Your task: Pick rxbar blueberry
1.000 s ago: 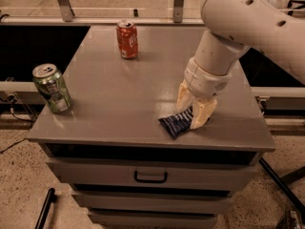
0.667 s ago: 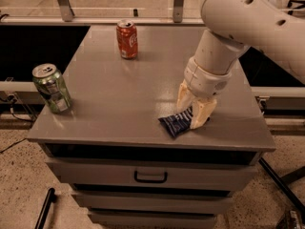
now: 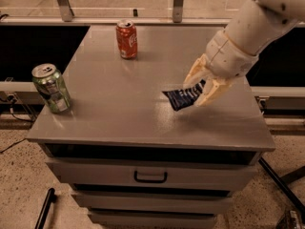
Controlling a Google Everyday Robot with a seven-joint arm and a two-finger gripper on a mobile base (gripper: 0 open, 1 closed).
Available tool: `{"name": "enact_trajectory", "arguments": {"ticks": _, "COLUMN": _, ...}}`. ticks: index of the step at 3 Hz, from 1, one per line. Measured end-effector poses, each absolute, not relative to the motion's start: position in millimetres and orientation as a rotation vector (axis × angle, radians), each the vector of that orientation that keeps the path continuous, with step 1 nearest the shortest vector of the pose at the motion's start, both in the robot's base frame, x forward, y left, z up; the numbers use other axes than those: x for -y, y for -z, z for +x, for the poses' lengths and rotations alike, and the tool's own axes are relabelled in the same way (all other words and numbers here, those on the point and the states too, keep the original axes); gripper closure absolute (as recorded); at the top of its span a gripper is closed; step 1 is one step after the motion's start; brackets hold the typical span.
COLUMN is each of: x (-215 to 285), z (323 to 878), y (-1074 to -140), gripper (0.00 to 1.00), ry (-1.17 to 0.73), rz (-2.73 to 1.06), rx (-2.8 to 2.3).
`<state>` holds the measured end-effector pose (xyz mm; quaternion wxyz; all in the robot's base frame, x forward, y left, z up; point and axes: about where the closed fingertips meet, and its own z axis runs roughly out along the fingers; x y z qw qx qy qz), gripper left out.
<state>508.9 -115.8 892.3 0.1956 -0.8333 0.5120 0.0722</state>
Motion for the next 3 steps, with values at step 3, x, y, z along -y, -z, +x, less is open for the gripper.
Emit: {"name": "enact_trajectory", "arguments": {"ticks": 3, "x": 114.7, "z": 518.8, "y": -936.2, "gripper": 1.00, "ry": -0.268, "rz": -2.147, "rx": -1.385}}
